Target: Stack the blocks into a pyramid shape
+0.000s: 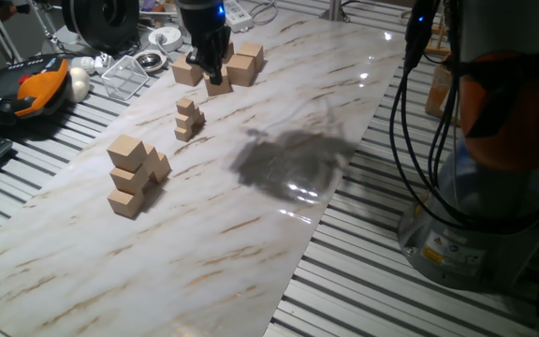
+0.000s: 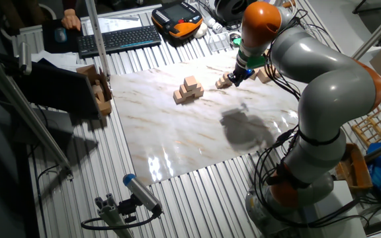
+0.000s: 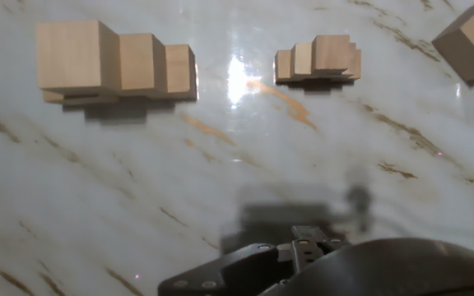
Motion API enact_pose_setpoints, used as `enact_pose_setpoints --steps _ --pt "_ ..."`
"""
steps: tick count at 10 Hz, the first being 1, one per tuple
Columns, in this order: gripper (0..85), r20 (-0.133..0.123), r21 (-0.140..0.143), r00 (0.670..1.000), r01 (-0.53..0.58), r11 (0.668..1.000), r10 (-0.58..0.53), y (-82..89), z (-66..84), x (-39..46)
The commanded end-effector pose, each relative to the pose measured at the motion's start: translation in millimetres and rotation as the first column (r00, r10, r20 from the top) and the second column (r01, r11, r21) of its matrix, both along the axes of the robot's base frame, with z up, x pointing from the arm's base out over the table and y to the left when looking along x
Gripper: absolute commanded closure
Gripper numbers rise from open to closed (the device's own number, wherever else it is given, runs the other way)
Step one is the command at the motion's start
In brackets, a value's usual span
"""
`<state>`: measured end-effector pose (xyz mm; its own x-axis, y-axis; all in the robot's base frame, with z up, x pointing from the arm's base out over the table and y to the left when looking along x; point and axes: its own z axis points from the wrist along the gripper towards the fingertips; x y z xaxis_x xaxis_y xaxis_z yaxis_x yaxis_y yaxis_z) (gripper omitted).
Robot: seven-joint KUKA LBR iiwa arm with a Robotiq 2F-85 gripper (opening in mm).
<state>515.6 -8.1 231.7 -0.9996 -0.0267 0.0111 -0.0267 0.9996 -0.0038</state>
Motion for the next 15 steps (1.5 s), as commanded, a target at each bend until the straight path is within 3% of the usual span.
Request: enact_pose_setpoints --steps 1,5,8,11,15 --pt "85.0 0.002 0.007 1.0 -0.003 1.0 0.003 -2.3 -4.3 0.4" --pt "85.0 0.021 0.018 1.0 -0.014 1.0 0.013 -11.3 -21.1 3.5" --pt "85.0 0.011 0.018 1.0 0.002 1.0 -0.002 -14.8 -22.9 4.4" --pt "85.0 0.011 0.03 1.0 0.0 1.0 0.0 -31.6 -28.1 8.5" --pt "85.0 0.011 -0.019 1.0 -0.003 1.0 0.003 -61.1 -22.5 6.9"
